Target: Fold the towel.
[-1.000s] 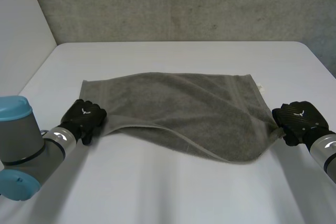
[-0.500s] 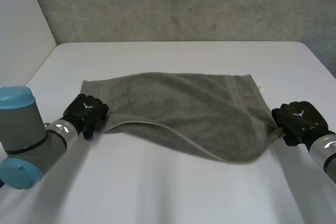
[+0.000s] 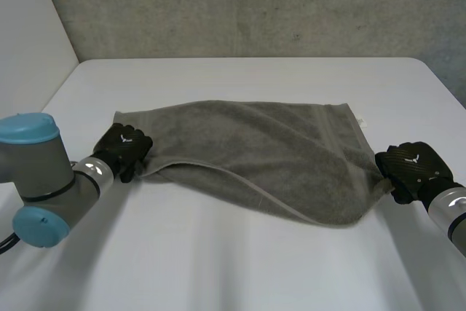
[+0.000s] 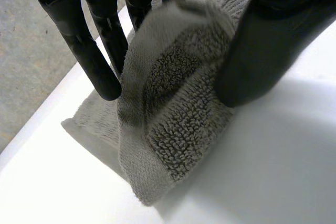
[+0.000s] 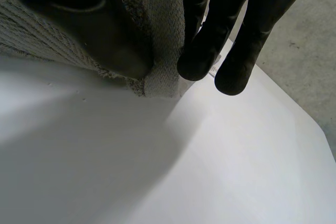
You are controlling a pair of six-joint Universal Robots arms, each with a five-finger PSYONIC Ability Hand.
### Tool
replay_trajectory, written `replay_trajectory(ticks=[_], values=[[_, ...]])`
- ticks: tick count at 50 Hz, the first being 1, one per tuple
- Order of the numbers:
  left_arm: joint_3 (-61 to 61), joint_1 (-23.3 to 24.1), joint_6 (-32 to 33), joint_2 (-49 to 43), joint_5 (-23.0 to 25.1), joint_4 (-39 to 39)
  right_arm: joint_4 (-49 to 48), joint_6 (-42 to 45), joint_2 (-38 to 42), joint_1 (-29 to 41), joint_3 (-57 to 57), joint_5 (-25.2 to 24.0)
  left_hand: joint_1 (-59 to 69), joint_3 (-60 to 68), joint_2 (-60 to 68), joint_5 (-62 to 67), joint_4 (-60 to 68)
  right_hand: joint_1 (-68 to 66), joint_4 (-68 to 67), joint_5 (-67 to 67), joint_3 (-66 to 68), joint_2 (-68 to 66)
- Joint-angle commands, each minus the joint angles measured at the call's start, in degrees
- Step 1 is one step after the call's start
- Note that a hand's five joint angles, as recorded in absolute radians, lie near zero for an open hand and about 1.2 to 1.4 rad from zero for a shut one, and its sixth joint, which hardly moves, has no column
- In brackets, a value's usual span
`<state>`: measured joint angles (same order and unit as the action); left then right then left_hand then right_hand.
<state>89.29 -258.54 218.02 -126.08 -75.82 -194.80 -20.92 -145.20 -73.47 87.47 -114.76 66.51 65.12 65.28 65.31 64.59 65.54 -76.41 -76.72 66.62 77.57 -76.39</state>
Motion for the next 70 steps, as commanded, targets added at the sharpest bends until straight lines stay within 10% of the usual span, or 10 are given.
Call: replay_trajectory(ticks=[1,34,52,70], values=[[-0.3,0.8,-0.2,1.5,0.0,0.6,0.0,0.1,0.4,0.1,0.1,0.0,-4.1,-4.3,-4.3,-13.6,-4.5,-3.6,-3.3,3.4,2.4,-3.6],[3.0,1.4,0.1,4.2,0.3,2.8,0.0,0.1,0.6,1.3,0.3,0.1,-7.6,-7.8,-7.8,-17.1,-8.1,-3.6,-3.3,3.4,2.4,-3.6],[2.1,1.1,-0.6,6.0,0.0,2.7,0.0,0.1,0.5,1.3,0.5,0.1,14.9,14.7,14.7,5.4,14.5,-3.6,-3.3,3.4,2.4,-3.6],[14.4,-4.6,-13.7,27.8,0.9,2.8,11.8,-0.7,-15.0,0.5,6.0,0.4,14.9,14.7,14.7,5.4,14.5,-3.6,-3.3,3.4,2.4,-3.6]])
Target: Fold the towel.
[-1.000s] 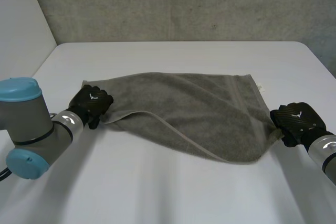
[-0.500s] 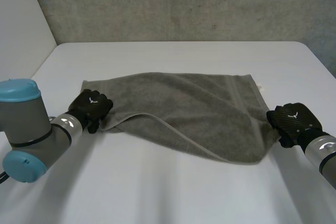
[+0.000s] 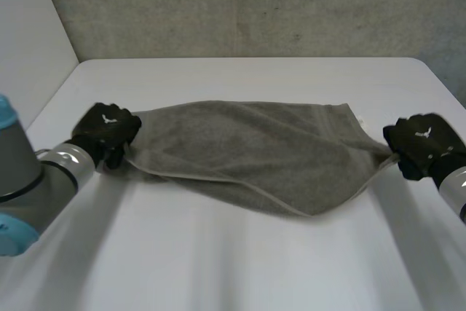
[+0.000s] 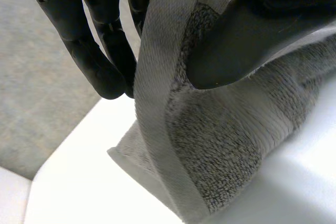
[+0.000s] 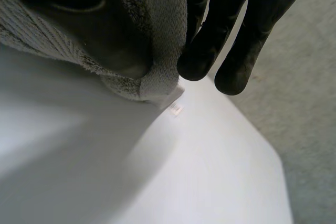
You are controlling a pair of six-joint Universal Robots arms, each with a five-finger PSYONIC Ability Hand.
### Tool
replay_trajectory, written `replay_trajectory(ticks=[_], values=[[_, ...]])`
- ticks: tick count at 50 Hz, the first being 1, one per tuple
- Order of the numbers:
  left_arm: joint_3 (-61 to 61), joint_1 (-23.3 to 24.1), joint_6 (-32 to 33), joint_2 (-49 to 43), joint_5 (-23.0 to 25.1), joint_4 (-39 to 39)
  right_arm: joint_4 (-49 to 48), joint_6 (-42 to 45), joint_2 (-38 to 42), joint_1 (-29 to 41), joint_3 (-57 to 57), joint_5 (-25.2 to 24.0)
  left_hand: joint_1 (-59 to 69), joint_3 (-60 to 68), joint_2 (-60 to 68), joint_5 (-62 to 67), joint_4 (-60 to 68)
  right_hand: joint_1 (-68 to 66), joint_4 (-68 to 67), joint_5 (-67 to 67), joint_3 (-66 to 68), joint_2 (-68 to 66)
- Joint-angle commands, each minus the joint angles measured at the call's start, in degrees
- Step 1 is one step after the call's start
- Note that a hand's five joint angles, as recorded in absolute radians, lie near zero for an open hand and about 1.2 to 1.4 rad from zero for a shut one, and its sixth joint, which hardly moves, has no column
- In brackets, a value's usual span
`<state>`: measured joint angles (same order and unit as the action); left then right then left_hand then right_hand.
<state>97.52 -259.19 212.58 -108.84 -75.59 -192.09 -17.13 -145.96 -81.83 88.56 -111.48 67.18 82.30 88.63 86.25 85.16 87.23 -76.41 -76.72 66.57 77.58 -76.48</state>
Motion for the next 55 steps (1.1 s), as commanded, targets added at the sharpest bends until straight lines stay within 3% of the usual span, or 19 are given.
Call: replay_trajectory(ticks=[1,9,14,17,22,28,33,39,42,45,47,50,52,55], values=[[6.2,-4.0,-8.2,10.6,0.6,0.1,8.1,0.1,-6.7,-0.6,2.8,-0.3,-2.3,-8.6,-6.2,-15.2,-7.2,-3.6,-3.3,3.4,2.4,-3.5],[10.8,-7.3,-16.9,22.1,0.7,1.0,18.4,0.3,-10.3,-0.8,6.5,-0.5,-2.3,-8.6,-6.2,-15.2,-7.2,-3.6,-3.3,3.4,2.4,-3.5],[13.8,-11.9,-20.1,31.5,1.4,6.3,30.4,1.5,-12.4,-4.0,10.3,-2.4,-2.3,-8.6,-6.2,-15.2,-7.2,-3.6,-3.3,3.4,2.4,-3.5],[14.5,-12.9,-20.2,33.2,2.4,8.0,32.9,2.6,-12.8,-5.9,11.3,-3.8,-2.3,-8.6,-6.2,-15.2,-7.2,-3.6,-3.3,3.4,2.4,-3.5],[18.0,-15.7,-20.4,36.1,8.3,10.9,39.4,7.4,-12.5,-11.8,15.1,-10.5,-2.3,-8.6,-6.2,-15.2,-7.2,-3.6,-3.3,3.4,2.4,-3.5],[19.1,-16.7,-20.5,34.5,10.3,9.7,41.7,7.4,-7.6,-12.4,17.7,-13.7,-2.3,-8.6,-6.2,-15.2,-7.2,-3.6,-3.3,3.4,2.4,-3.5],[15.9,-15.7,-20.0,23.4,9.5,2.4,42.3,5.3,3.1,-11.0,24.3,-12.8,-2.3,-8.6,-6.2,-15.2,-7.2,-3.6,-3.3,3.4,2.4,-3.5],[6.9,-13.3,-20.6,10.3,9.3,0.6,42.9,2.5,15.6,-4.1,33.1,-9.9,-2.3,-8.6,-6.2,-15.2,-7.2,-3.6,-3.3,3.4,2.4,-3.5],[4.5,-11.7,-20.6,7.3,9.0,0.6,42.9,1.7,18.2,-3.0,35.1,-8.3,-2.3,-8.6,-6.2,-15.2,-7.2,-3.6,-3.3,3.4,2.4,-3.5],[-0.5,-8.1,-20.5,1.3,6.1,0.3,41.8,-1.0,22.9,-1.0,38.8,-4.7,-2.3,-8.6,-6.2,-15.2,-7.2,-3.6,-3.3,3.4,2.4,-3.5],[-5.7,-6.2,-20.6,-4.7,0.4,0.5,38.7,-4.5,27.4,1.2,42.4,-1.7,-2.3,-8.6,-6.2,-15.2,-7.2,-3.6,-3.3,3.4,2.4,-3.5],[-8.1,-5.5,-20.6,-7.5,-2.8,0.6,36.5,-6.1,29.1,2.1,43.7,-0.3,-2.3,-8.6,-6.2,-15.2,-7.2,-3.6,-3.3,3.4,2.4,-3.5],[-12.3,-5.1,-20.7,-11.9,-7.9,0.6,32.0,-9.0,31.2,3.2,45.1,2.6,-2.3,-8.6,-6.2,-15.2,-7.2,-3.6,-3.3,3.4,2.4,-3.5],[-15.4,-3.9,-20.7,-15.3,-10.1,0.6,26.9,-11.5,32.0,4.6,45.6,4.9,-2.3,-8.6,-6.2,-15.2,-7.2,-3.6,-3.3,3.4,2.4,-3.5]])
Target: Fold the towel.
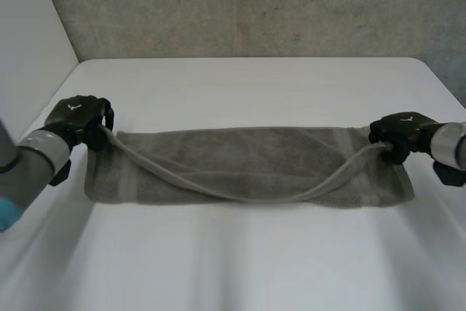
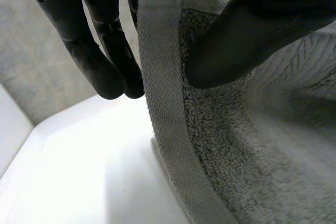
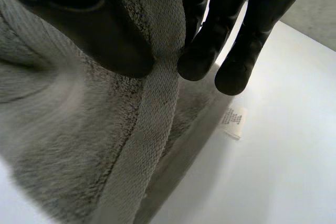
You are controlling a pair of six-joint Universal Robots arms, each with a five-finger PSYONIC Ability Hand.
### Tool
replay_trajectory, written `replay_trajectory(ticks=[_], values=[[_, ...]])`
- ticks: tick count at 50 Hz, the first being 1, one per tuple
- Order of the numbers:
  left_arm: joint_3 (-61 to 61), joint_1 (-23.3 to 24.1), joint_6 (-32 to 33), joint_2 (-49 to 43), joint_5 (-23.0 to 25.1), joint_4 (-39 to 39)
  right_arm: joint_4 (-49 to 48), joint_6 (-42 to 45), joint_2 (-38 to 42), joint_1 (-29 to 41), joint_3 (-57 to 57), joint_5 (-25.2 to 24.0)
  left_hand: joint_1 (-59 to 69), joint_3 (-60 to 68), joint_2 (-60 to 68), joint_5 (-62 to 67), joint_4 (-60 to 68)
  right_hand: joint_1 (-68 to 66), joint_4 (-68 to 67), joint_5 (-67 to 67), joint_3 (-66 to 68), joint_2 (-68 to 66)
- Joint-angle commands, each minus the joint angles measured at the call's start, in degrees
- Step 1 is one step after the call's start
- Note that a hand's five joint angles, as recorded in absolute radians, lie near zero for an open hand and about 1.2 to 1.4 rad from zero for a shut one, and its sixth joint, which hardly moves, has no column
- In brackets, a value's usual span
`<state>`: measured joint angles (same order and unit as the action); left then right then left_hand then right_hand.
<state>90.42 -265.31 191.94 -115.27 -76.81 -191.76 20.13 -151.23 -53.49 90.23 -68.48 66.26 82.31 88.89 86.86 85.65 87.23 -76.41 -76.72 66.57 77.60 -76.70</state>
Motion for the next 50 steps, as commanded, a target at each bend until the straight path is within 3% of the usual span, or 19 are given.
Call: replay_trajectory(ticks=[1,9,18,26,41,42,43,44,45,46,47,48,49,50], values=[[-8.3,2.3,-0.1,-8.8,-8.9,0.2,-10.4,-6.3,3.7,2.9,2.6,5.8,-2.3,-8.9,-6.9,-15.7,-7.2,-3.6,-3.3,3.4,2.4,-3.3],[-14.6,4.9,-0.2,-14.5,-9.4,-0.3,-21.7,-12.5,4.7,4.7,2.6,9.8,-2.3,-8.9,-6.9,-15.7,-7.2,-3.6,-3.3,3.4,2.4,-3.3],[-17.3,6.6,0.0,-17.2,-10.9,-0.8,-21.8,-12.1,8.2,5.8,4.5,13.6,-2.3,-8.9,-6.9,-15.7,-7.2,-3.6,-3.3,3.4,2.4,-3.3],[-19.8,6.6,0.0,-19.6,-16.0,-1.7,-22.0,-12.1,10.4,5.7,5.0,15.9,-4.5,-11.0,-9.0,-17.8,-9.4,-3.6,-3.3,3.4,2.4,-3.3],[-23.0,7.2,0.4,-21.9,-16.6,-1.7,-22.9,-11.8,11.8,6.1,5.7,17.7,-9.5,-16.1,-14.1,-22.9,-14.4,-3.6,-3.3,3.4,2.4,-3.3],[-23.2,7.6,0.5,-22.1,-16.5,-1.7,-22.9,-11.7,11.9,6.4,5.8,17.6,-16.3,-22.9,-20.9,-29.7,-21.3,-0.1,0.2,0.0,-1.0,0.1],[-23.1,8.1,0.5,-22.2,-16.5,-1.7,-22.9,-11.4,11.9,6.8,5.8,17.7,-32.6,-39.1,-37.1,-45.9,-37.5,17.4,17.7,-17.5,-18.6,17.7],[-23.1,8.1,0.5,-22.2,-16.5,-1.7,-22.9,-11.4,11.9,6.8,5.8,17.7,-32.7,-39.3,-37.3,-46.1,-37.7,17.5,17.9,-17.7,-18.7,17.8],[-23.0,8.6,0.5,-22.1,-16.5,-1.7,-22.9,-10.6,11.9,7.1,5.8,18.0,-53.2,-59.8,-57.8,-66.6,-58.1,37.5,37.8,-37.7,-38.7,37.8],[-22.7,9.4,0.6,-21.9,-16.6,-1.7,-22.9,-9.8,11.9,7.2,5.8,18.3,-69.7,-76.3,-74.3,-83.1,-74.7,48.2,48.5,-48.4,-49.4,48.5],[-22.7,9.4,0.6,-21.9,-16.6,-1.7,-22.9,-9.8,11.9,7.2,5.8,18.3,-69.9,-76.5,-74.5,-83.3,-74.8,48.3,48.6,-48.5,-49.5,48.6],[-22.6,10.0,0.6,-21.8,-16.6,-1.7,-22.9,-8.8,11.8,7.2,5.6,18.4,-72.3,-78.9,-76.9,-85.7,-77.2,61.5,61.8,-61.6,-62.7,61.8],[-22.5,10.4,0.7,-21.4,-16.7,-1.7,-22.9,-8.0,11.5,7.5,5.5,18.5,-72.3,-78.9,-76.9,-85.7,-77.2,66.4,66.7,-66.6,-67.6,66.7],[-22.5,10.4,0.7,-21.4,-16.7,-1.7,-22.9,-8.0,11.5,7.5,5.5,18.5,-72.3,-78.9,-76.9,-85.7,-77.2,66.4,66.7,-66.6,-67.6,66.7]])
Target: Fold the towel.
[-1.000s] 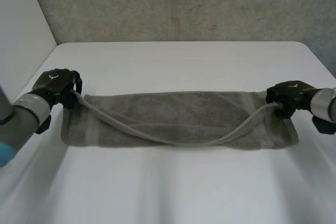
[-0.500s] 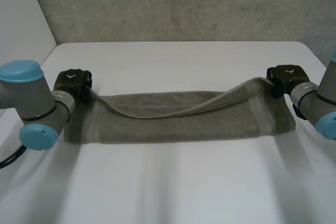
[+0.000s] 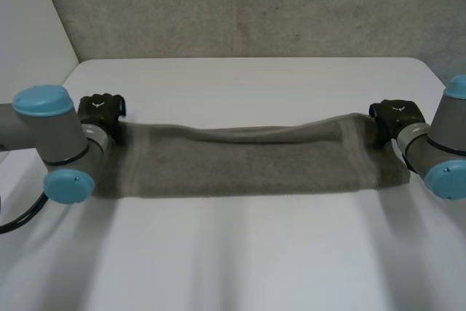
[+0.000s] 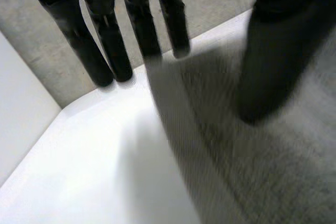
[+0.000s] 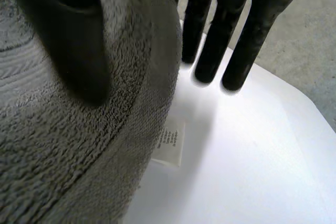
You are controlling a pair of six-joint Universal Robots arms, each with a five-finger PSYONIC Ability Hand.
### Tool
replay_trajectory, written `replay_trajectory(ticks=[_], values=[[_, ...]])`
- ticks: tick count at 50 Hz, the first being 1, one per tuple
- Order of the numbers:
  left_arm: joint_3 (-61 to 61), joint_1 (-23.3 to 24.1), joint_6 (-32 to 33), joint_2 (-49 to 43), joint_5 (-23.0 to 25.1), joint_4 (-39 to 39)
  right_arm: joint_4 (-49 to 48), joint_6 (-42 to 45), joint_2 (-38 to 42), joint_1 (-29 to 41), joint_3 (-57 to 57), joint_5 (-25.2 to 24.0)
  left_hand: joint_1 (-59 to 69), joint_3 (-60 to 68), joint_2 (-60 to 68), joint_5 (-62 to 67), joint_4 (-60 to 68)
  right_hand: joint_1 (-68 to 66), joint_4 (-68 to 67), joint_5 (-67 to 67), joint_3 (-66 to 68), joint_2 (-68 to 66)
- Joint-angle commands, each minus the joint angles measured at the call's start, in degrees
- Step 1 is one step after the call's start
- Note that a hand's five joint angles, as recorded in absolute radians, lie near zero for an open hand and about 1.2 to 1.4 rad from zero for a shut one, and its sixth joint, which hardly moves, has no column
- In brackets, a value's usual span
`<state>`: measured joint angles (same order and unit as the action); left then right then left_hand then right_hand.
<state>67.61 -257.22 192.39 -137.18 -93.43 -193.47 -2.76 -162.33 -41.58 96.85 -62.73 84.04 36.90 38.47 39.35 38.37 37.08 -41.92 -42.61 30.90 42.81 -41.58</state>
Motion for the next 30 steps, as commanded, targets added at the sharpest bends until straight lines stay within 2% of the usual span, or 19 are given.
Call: replay_trajectory(ticks=[1,6,10,17,19,22,27,30], values=[[0.4,2.7,0.2,0.9,-0.2,0.0,0.0,3.3,-0.7,1.1,-0.6,0.6,-26.9,-28.5,-29.4,-38.4,-27.1,31.9,32.6,-30.9,-32.8,31.6],[1.0,2.7,0.0,3.7,-2.1,0.0,-0.8,3.1,-3.6,1.1,-2.0,0.5,-26.9,-28.5,-29.4,-38.4,-27.1,31.9,32.6,-30.9,-32.8,31.6],[3.4,1.6,-0.4,7.8,-4.8,0.2,-4.9,3.0,-11.2,0.4,-6.2,0.5,-26.9,-28.4,-29.3,-38.3,-27.0,31.9,32.6,-30.9,-32.8,31.6],[9.7,1.6,-0.6,15.5,-4.4,-0.1,-8.3,3.1,-21.5,0.3,-12.7,0.1,-26.9,-28.4,-29.3,-38.3,-27.0,31.9,32.6,-30.9,-32.8,31.6],[13.3,1.6,-0.7,20.2,-3.3,-0.1,-8.0,3.3,-25.8,0.4,-15.3,-0.5,-26.7,-28.3,-29.1,-38.2,-26.9,31.9,32.6,-30.9,-32.8,31.6],[15.7,1.7,-0.7,22.4,-1.9,-0.1,-7.3,4.0,-27.4,0.4,-16.4,-0.7,-26.7,-28.3,-29.1,-38.2,-26.9,31.9,32.6,-30.9,-32.8,31.6],[25.7,2.4,-0.6,30.0,5.7,-2.3,3.3,11.3,-29.5,0.9,-21.0,-1.2,-25.7,-27.3,-28.1,-37.1,-25.9,23.8,24.4,-22.7,-24.7,23.4],[30.6,2.9,-0.2,33.9,8.0,-5.1,5.8,15.4,-29.3,0.9,-24.5,-1.4,-25.8,-27.4,-28.3,-37.3,-26.0,23.1,23.8,-22.1,-24.0,22.8]])
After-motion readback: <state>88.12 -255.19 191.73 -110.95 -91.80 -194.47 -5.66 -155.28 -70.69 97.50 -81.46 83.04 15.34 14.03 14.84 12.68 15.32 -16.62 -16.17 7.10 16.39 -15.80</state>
